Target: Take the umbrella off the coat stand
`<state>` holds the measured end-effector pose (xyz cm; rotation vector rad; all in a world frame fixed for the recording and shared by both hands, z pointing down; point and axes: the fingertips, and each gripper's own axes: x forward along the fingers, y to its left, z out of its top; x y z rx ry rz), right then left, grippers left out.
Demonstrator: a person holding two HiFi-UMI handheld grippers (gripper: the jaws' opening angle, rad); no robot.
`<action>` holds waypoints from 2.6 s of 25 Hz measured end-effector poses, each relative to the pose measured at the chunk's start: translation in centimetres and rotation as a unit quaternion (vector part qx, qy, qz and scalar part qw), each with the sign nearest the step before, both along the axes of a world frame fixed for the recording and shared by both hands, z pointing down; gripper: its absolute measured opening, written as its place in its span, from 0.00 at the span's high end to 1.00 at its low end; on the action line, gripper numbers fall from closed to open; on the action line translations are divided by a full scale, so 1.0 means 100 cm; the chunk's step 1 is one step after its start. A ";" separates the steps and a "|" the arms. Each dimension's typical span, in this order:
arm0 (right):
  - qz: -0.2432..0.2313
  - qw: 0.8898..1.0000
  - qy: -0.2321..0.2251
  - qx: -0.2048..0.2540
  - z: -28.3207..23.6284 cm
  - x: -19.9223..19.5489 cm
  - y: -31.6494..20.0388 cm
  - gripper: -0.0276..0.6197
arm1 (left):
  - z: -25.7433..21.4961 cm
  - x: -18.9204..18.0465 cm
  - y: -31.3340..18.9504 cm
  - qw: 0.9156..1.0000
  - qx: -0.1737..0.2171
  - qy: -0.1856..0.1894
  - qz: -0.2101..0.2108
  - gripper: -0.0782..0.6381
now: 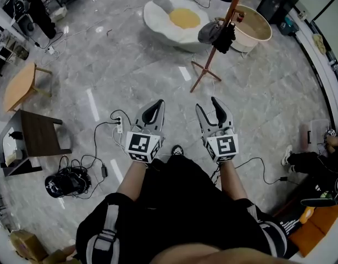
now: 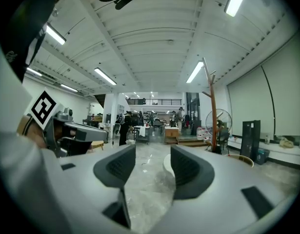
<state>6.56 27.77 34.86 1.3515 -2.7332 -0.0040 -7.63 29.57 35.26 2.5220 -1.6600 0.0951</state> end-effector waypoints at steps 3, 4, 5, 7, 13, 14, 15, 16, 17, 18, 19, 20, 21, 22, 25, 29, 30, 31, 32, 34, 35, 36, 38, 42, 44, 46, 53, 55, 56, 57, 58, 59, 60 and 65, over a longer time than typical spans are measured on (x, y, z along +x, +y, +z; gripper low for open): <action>0.007 1.000 -0.008 -0.004 0.006 0.021 -0.020 0.59 | 0.004 0.013 -0.008 1.000 -0.008 -0.006 -0.005 0.89; 0.010 1.000 -0.012 -0.006 0.008 0.027 -0.025 0.59 | 0.006 0.015 -0.011 1.000 -0.013 -0.008 -0.006 0.89; 0.013 1.000 -0.015 -0.007 0.010 0.031 -0.029 0.59 | 0.008 0.016 -0.015 1.000 -0.015 -0.010 -0.008 0.89; 0.016 1.000 -0.018 -0.008 0.013 0.036 -0.038 0.59 | 0.010 0.018 -0.026 1.000 -0.016 -0.013 -0.009 0.89; 0.023 1.000 -0.012 -0.012 0.019 0.038 -0.067 0.58 | 0.013 0.027 -0.063 1.000 -0.010 -0.009 0.006 0.89; 0.025 1.000 -0.011 -0.011 0.019 0.038 -0.073 0.58 | 0.014 0.027 -0.070 1.000 -0.011 -0.006 0.008 0.89; 0.028 1.000 -0.009 -0.010 0.019 0.038 -0.080 0.58 | 0.016 0.027 -0.078 1.000 -0.010 -0.003 0.011 0.89; 0.031 0.999 -0.007 -0.010 0.020 0.038 -0.086 0.58 | 0.017 0.028 -0.086 1.000 -0.010 -0.001 0.014 0.89; 0.034 0.999 -0.005 -0.011 0.021 0.038 -0.093 0.58 | 0.017 0.028 -0.094 1.000 -0.009 0.001 0.017 0.89; 0.036 0.999 -0.003 -0.013 0.023 0.035 -0.100 0.58 | 0.018 0.027 -0.102 1.000 -0.008 0.004 0.021 0.89; 0.037 0.999 -0.001 -0.015 0.025 0.032 -0.107 0.57 | 0.018 0.025 -0.110 1.000 -0.007 0.006 0.024 0.89; 0.038 0.999 0.001 -0.018 0.027 0.027 -0.115 0.57 | 0.019 0.022 -0.118 1.000 -0.007 0.008 0.028 0.89; 0.038 0.999 0.004 -0.020 0.029 0.021 -0.123 0.57 | 0.020 0.017 -0.126 0.999 -0.007 0.009 0.030 0.89; 0.037 0.999 0.006 -0.022 0.030 0.014 -0.133 0.57 | 0.021 0.010 -0.135 0.999 -0.009 0.011 0.031 0.89; 0.035 0.999 0.002 -0.028 0.028 -0.013 -0.165 0.57 | 0.023 -0.018 -0.166 0.999 -0.017 0.020 0.032 0.89; 0.041 0.999 -0.002 -0.035 0.022 -0.045 -0.201 0.57 | 0.023 -0.049 -0.206 0.998 -0.027 0.027 0.047 0.89; 0.047 0.998 0.000 -0.036 0.021 -0.050 -0.211 0.57 | 0.023 -0.053 -0.216 0.998 -0.029 0.027 0.053 0.89; 0.054 0.998 0.002 -0.037 0.020 -0.055 -0.221 0.57 | 0.024 -0.058 -0.227 0.997 -0.032 0.027 0.061 0.89; 0.061 0.997 0.004 -0.039 0.018 -0.059 -0.230 0.57 | 0.024 -0.062 -0.238 0.997 -0.034 0.028 0.068 0.89; 0.074 0.996 0.007 -0.044 0.016 -0.068 -0.247 0.57 | 0.023 -0.070 -0.259 0.995 -0.038 0.030 0.082 0.89; 0.079 0.996 0.010 -0.047 0.017 -0.071 -0.255 0.57 | 0.024 -0.073 -0.269 0.995 -0.040 0.032 0.088 0.89; 0.085 0.995 0.012 -0.051 0.019 -0.073 -0.263 0.57 | 0.025 -0.075 -0.278 0.994 -0.042 0.035 0.095 0.89; 0.096 0.993 0.016 -0.063 0.025 -0.076 -0.277 0.57 | 0.029 -0.077 -0.295 0.992 -0.047 0.042 0.109 0.89; 0.127 0.989 0.015 -0.079 0.036 -0.074 -0.291 0.57 | 0.043 -0.078 -0.315 0.989 -0.060 0.047 0.130 0.89; 0.146 0.986 0.014 -0.082 0.038 -0.066 -0.300 0.57 | 0.048 -0.073 -0.326 0.987 -0.065 0.047 0.141 0.89; 0.166 0.982 0.011 -0.085 0.040 -0.054 -0.308 0.57 | 0.053 -0.064 -0.336 0.984 -0.072 0.047 0.155 0.89; 0.228 0.969 -0.012 -0.097 0.058 -0.006 -0.324 0.57 | 0.069 -0.010 -0.369 0.972 -0.087 0.025 0.217 0.89; 0.236 0.967 -0.016 -0.093 0.059 0.010 -0.334 0.57 | 0.067 0.007 -0.382 0.971 -0.083 0.017 0.225 0.89; 0.238 0.967 -0.017 -0.091 0.059 0.019 -0.340 0.57 | 0.066 0.016 -0.390 0.970 -0.080 0.013 0.229 0.89; 0.240 0.966 -0.017 -0.090 0.061 0.028 -0.347 0.57 | 0.064 0.025 -0.398 0.970 -0.077 0.010 0.231 0.89; 0.242 0.966 -0.018 -0.090 0.062 0.037 -0.354 0.57 | 0.062 0.033 -0.405 0.970 -0.074 0.006 0.233 0.89; 0.243 0.966 -0.019 -0.090 0.064 0.046 -0.359 0.57 | 0.062 0.042 -0.412 0.969 -0.073 0.004 0.234 0.89; 0.244 0.965 -0.019 -0.091 0.066 0.054 -0.364 0.57 | 0.063 0.050 -0.418 0.969 -0.073 0.003 0.235 0.89; 0.236 0.966 -0.015 -0.105 0.080 0.088 -0.388 0.57 | 0.076 0.084 -0.443 0.970 -0.085 -0.005 0.226 0.89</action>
